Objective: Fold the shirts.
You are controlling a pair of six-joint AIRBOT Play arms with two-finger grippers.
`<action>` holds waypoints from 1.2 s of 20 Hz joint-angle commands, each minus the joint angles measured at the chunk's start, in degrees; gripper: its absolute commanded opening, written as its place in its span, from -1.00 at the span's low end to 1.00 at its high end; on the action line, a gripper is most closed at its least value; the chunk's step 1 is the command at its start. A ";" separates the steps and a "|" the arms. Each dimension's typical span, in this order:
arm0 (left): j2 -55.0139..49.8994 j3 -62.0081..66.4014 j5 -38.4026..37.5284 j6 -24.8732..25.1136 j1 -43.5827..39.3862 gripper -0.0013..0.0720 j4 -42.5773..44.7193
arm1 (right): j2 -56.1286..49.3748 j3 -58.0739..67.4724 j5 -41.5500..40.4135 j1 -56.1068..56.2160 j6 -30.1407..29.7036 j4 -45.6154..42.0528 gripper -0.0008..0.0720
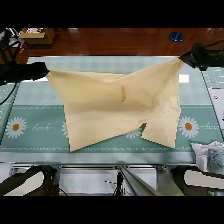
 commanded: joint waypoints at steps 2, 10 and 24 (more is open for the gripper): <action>-10.16 -0.17 6.91 0.22 0.00 -0.91 -4.52 | -8.55 -0.13 -15.32 5.35 -4.39 -3.65 -0.88; -13.84 5.84 -16.90 0.39 5.55 0.54 2.05 | -7.21 3.93 -5.16 2.08 -4.96 -14.25 0.02; 7.26 -39.58 -35.23 4.33 14.27 0.68 -12.02 | 3.48 -8.31 19.56 -17.90 -3.08 -24.13 0.23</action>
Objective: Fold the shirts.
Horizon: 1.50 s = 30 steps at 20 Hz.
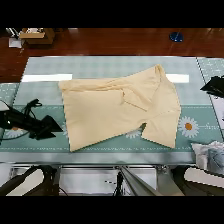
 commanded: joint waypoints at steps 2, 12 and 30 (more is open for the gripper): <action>2.60 -11.91 5.29 2.38 -0.46 0.68 -7.17 | 0.68 -2.43 1.97 -1.62 -0.66 3.72 0.23; 1.73 -14.60 17.42 -3.58 -7.93 0.63 -7.06 | 0.68 -2.43 1.88 -1.62 -0.94 3.82 0.23; -3.17 -14.58 22.32 0.00 -18.23 -0.91 -10.84 | 0.61 -22.95 -8.37 -7.85 -6.93 16.31 0.31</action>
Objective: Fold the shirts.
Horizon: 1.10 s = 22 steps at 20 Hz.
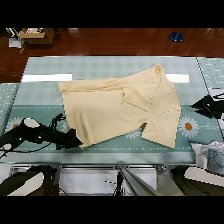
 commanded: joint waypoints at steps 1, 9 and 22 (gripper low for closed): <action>-0.04 -0.02 3.65 0.35 -0.07 -0.91 0.94 | -0.02 -6.43 -7.61 -0.39 -2.27 8.35 0.31; -0.04 0.15 4.13 4.33 -0.07 -0.91 0.13 | -6.82 -11.17 -15.89 8.90 -3.30 12.44 0.29; 20.00 57.86 4.09 9.38 5.44 -0.91 -1.97 | 18.01 26.88 -6.29 13.05 -10.47 25.05 -0.88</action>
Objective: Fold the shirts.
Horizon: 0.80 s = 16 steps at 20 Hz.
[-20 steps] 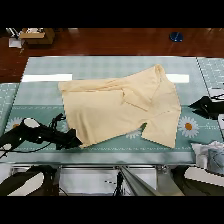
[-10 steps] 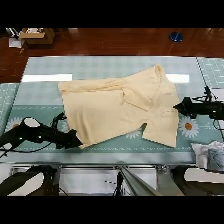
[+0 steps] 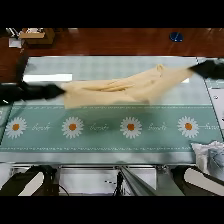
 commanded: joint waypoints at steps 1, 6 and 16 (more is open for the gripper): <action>7.15 24.85 4.59 0.33 3.04 -0.91 0.52 | 12.63 12.26 -5.40 0.13 2.97 0.76 -0.88; 12.20 51.45 7.74 -1.22 3.78 -0.91 10.58 | 28.83 22.62 -14.97 0.11 12.98 -8.04 -0.88; 26.38 55.89 -14.05 -17.59 6.91 -0.91 26.84 | 44.54 33.73 2.75 0.13 31.69 -37.81 -0.88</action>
